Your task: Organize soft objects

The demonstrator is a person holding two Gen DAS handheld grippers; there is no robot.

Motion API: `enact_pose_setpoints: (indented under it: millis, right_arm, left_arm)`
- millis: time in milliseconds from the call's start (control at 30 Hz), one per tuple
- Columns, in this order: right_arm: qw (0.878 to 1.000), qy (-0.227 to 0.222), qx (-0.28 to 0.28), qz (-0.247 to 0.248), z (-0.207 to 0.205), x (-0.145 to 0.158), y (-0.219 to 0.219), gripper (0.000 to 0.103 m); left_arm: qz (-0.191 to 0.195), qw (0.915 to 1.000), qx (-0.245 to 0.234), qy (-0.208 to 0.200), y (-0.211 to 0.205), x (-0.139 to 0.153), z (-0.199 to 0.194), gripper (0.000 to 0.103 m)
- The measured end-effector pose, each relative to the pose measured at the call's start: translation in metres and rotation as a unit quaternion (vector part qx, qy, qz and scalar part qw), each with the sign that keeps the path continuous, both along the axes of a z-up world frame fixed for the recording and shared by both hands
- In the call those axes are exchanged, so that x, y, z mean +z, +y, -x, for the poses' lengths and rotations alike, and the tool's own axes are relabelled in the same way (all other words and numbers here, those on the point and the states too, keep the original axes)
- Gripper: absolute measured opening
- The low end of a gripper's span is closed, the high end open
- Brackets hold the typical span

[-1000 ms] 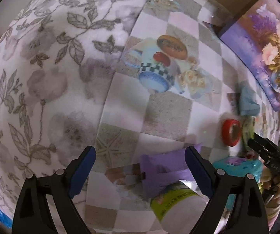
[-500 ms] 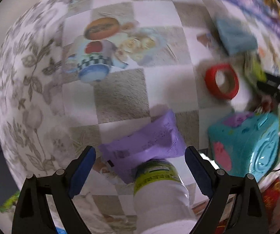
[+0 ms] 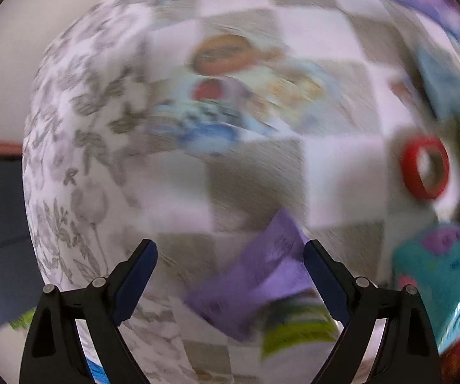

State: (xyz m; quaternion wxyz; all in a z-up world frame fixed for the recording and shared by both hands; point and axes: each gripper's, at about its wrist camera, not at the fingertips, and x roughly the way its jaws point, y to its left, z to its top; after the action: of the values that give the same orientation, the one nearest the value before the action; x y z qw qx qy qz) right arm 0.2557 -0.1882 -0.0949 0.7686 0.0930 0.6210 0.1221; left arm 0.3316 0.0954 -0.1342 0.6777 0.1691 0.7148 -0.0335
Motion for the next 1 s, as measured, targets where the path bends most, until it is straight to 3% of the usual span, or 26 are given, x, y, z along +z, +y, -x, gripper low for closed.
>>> enact_pose_setpoints:
  millis: [200,267,300,367,500,633,833,1000]
  right_arm:
    - [1.000,-0.001,0.002,0.002,0.000,0.001,0.000,0.062]
    - [1.000,-0.002,0.003,0.002,0.000,0.001,0.001,0.062]
    - [1.000,-0.002,0.003,0.002,0.000,0.001,0.001,0.062]
    - [1.000,-0.003,0.002,0.003,0.000,0.001,0.000,0.062]
    - [1.000,-0.002,0.002,0.004,0.000,0.002,0.000,0.062]
    - [1.000,-0.002,0.002,0.006,0.000,0.002,0.001,0.062]
    - [1.000,0.000,0.000,0.006,-0.001,0.000,0.000,0.062]
    - [1.000,0.001,0.000,0.006,0.000,-0.001,0.001,0.062]
  left_arm:
    - [0.008,0.9931,0.107,-0.048,0.064,0.012,-0.026,0.093]
    - [0.060,0.9878,0.135,-0.050,0.084,0.021,-0.026,0.093]
    - [0.107,0.9838,0.137,-0.043,0.090,0.026,-0.023,0.093]
    - [0.154,0.9800,0.122,-0.029,0.099,0.029,-0.017,0.093]
    - [0.147,0.9863,0.075,0.008,0.099,0.015,0.024,0.093]
    - [0.188,0.9790,0.070,0.033,0.092,0.001,0.026,0.093]
    - [0.150,0.9863,0.033,0.060,0.050,-0.009,0.027,0.093]
    - [0.113,0.9917,0.048,0.036,0.052,-0.027,0.025,0.093]
